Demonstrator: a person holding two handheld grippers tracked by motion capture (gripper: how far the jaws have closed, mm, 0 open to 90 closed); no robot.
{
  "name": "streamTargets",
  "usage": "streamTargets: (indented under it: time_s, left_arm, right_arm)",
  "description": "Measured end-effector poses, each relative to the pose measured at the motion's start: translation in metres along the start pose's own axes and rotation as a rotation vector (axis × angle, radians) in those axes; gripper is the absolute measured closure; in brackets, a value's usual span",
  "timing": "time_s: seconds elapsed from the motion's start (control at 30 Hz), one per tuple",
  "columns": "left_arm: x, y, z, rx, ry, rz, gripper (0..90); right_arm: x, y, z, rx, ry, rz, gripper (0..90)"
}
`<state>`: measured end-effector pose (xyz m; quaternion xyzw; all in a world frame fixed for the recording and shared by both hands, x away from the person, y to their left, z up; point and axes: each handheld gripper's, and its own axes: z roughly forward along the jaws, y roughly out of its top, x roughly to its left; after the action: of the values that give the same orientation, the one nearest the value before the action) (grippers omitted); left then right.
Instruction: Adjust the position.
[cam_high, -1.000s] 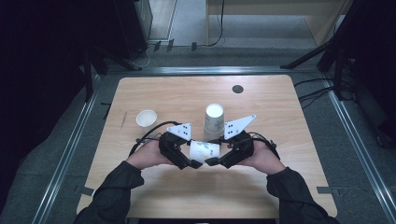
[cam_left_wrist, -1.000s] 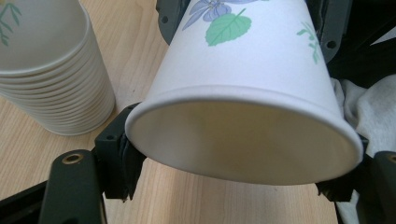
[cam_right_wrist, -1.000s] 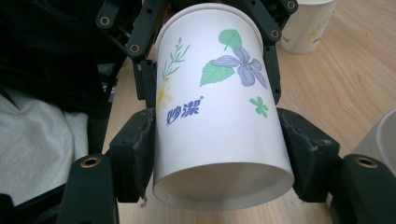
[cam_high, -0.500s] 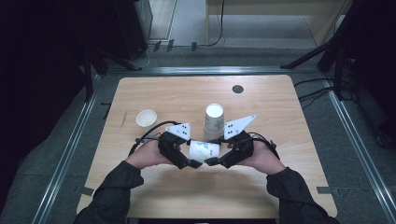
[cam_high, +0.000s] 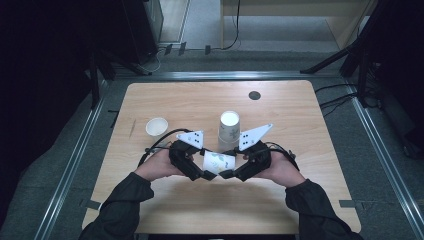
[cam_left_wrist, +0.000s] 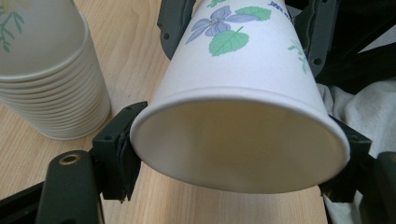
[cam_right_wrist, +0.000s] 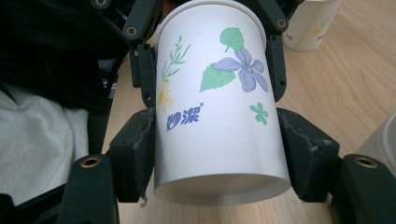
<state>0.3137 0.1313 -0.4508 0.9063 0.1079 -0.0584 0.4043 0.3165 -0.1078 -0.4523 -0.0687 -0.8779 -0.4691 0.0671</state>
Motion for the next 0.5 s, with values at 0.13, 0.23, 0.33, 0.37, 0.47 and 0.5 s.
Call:
streamTargets:
  time_s: [0.13,0.23,0.33,0.37,0.47,0.5]
  left_arm:
    - [-0.001,0.0,-0.001,-0.001,0.002,0.011,24.3]
    - [0.0,0.001,-0.003,-0.003,0.011,0.012,24.3]
    - [0.001,0.001,-0.009,-0.002,0.02,0.005,24.3]
    - [0.001,0.002,-0.011,0.005,0.023,0.006,24.3]
    - [0.001,0.004,-0.017,0.027,0.046,0.01,24.3]
    - [0.001,0.006,-0.019,0.035,0.053,0.016,24.3]
  right_arm:
    - [0.0,0.0,0.0,-0.002,0.0,-0.001,34.7]
    - [0.0,0.001,-0.001,-0.011,-0.003,0.0,33.0]
    - [-0.001,0.0,-0.001,-0.009,-0.02,0.0,27.9]
    - [-0.001,0.0,-0.001,-0.006,-0.028,0.008,26.6]
    - [-0.002,-0.001,-0.002,-0.001,-0.034,0.015,26.1]
    - [-0.002,-0.002,-0.002,0.001,-0.036,0.019,26.1]
